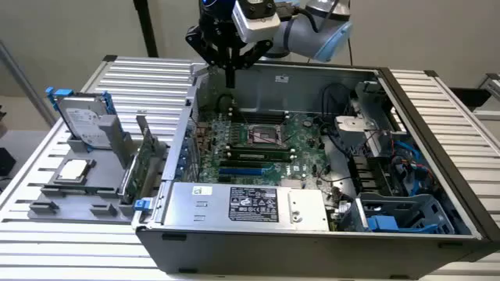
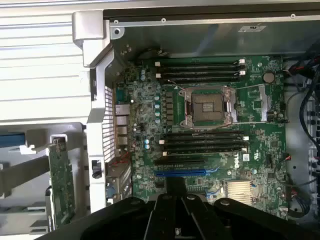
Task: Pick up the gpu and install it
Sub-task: 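Reach for the gpu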
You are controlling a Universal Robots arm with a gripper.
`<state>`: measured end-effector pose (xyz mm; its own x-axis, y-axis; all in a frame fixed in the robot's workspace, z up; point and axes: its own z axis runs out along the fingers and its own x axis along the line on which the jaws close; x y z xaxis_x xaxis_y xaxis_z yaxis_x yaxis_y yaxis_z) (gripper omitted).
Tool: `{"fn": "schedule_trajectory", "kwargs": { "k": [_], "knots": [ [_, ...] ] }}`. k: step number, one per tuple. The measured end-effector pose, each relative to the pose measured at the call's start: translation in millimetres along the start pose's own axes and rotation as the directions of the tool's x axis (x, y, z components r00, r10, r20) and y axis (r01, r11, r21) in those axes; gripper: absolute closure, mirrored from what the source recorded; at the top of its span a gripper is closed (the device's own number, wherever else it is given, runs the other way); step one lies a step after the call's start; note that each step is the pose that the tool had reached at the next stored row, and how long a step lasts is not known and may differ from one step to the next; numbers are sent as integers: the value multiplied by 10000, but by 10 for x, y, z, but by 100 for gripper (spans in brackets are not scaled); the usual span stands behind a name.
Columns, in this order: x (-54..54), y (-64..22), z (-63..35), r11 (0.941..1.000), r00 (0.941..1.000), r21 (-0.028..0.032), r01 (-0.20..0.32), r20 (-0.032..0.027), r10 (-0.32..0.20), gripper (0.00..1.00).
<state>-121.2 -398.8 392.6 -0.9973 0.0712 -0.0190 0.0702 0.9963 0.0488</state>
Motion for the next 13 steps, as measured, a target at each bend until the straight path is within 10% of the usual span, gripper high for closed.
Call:
{"fn": "schedule_trajectory", "kwargs": {
  "k": [13],
  "knots": [
    [68,-8,-3,10000,10000,2,0,1,0,100]
  ]
}}
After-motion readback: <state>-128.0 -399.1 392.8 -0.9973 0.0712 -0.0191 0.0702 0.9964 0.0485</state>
